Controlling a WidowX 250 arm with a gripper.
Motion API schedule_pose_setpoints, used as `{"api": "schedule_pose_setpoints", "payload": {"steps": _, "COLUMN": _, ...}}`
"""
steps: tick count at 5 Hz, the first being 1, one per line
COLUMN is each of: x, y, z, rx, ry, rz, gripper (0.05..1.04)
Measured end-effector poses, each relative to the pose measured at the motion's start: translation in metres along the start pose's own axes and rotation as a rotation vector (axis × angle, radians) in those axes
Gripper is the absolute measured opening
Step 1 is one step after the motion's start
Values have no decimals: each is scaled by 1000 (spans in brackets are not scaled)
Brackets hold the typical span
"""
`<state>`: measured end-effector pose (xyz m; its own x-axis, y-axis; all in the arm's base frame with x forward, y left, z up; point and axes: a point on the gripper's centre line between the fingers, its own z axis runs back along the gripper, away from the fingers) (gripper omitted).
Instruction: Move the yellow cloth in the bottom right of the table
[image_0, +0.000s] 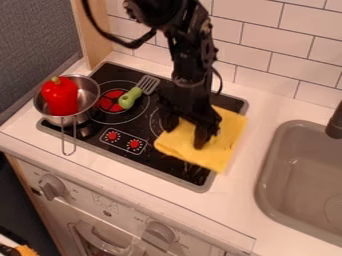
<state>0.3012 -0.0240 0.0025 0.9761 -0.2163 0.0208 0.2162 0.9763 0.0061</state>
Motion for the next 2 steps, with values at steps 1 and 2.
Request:
{"api": "schedule_pose_setpoints", "payload": {"steps": 1, "x": -33, "y": -18, "z": 1, "rx": -7, "ry": 34, "rz": -58, "gripper": 997}}
{"api": "schedule_pose_setpoints", "payload": {"steps": 2, "x": -49, "y": -20, "z": 2, "rx": -10, "ry": 50, "rz": -64, "gripper": 998}}
